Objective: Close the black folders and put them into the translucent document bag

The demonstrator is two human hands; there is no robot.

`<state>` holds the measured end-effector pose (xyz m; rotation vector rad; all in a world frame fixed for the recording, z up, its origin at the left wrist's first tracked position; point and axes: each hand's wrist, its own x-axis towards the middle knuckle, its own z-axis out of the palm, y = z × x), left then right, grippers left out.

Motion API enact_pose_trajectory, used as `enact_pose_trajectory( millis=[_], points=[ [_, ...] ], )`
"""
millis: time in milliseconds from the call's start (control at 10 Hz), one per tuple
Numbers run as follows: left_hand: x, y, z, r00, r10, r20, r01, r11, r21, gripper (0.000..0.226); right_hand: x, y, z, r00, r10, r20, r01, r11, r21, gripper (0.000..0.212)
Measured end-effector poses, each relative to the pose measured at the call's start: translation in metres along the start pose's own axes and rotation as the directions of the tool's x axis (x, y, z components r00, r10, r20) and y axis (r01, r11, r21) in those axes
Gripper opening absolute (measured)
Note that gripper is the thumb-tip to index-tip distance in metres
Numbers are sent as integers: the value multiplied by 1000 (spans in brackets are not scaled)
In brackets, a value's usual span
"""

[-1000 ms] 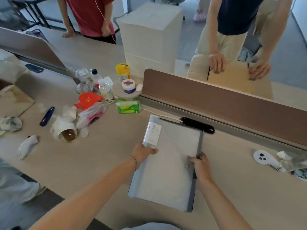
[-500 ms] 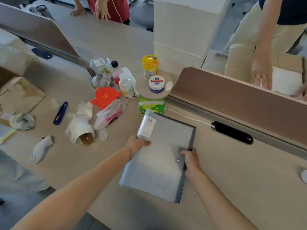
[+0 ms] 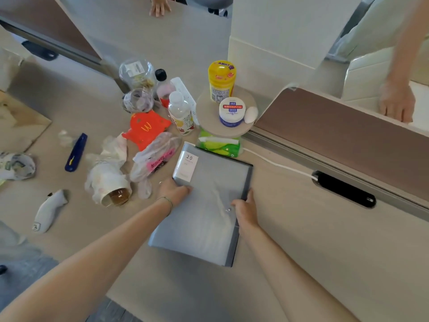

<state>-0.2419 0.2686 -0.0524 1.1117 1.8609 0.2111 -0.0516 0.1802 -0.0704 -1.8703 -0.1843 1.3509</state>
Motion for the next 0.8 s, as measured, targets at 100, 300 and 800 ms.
enact_pose_trajectory(
  millis=[100,300,800],
  points=[
    [7,2,2,999,13,-33,-8,989,149,52,7,-2,5,1000,2,-13,-2,1000,-14,95],
    [9,4,9,993,74,-89,-52,971,234,56,9,-2,7,998,-46,-32,43,995,-91,102],
    [-63,38,24,932,327,-154,-305,940,152,68,-47,-43,-31,930,-346,125,353,935,-36,82]
  ],
)
